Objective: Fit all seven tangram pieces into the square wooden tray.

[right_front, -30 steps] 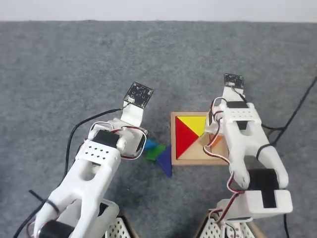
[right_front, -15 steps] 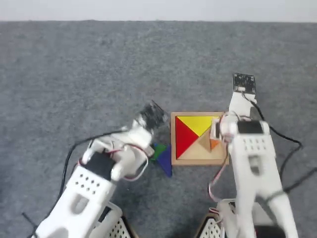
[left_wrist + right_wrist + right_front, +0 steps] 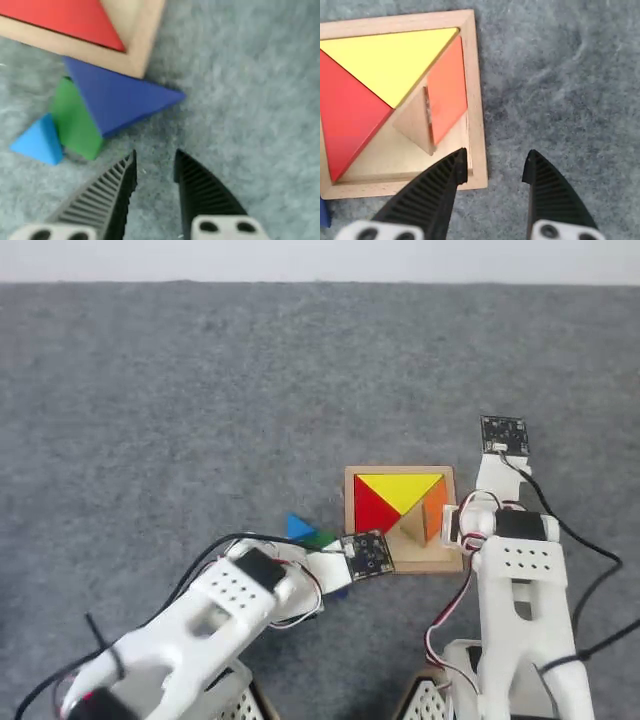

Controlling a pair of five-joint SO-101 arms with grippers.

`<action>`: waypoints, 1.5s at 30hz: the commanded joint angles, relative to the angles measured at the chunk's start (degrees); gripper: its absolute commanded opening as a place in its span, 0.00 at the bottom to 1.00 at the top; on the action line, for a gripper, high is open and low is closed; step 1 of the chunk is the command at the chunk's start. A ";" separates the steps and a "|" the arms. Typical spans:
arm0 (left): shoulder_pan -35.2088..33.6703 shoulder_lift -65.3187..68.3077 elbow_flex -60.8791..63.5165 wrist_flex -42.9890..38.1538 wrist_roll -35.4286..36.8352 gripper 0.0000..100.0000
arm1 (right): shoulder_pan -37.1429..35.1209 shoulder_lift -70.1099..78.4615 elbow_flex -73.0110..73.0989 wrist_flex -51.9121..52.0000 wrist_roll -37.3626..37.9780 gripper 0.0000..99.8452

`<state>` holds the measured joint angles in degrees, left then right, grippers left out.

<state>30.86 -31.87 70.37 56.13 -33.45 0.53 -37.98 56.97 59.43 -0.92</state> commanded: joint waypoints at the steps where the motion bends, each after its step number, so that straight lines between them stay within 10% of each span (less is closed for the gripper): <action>1: -3.87 5.10 -4.26 -3.25 -4.04 0.16 | 0.84 0.40 -0.26 -0.22 0.53 0.19; 17: -14.59 19.43 -22.90 -3.25 -11.52 0.16 | 0.84 0.40 -0.18 -0.31 0.70 0.18; 37: -3.87 19.96 -24.92 -2.46 0.88 0.16 | 0.92 0.48 -0.18 -0.31 0.53 0.18; 45: -12.48 20.13 -24.57 -2.73 2.37 0.16 | 0.84 0.48 -0.18 -0.31 0.53 0.18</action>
<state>21.36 -11.38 47.87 52.97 -31.78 0.62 -37.98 57.14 59.43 -0.92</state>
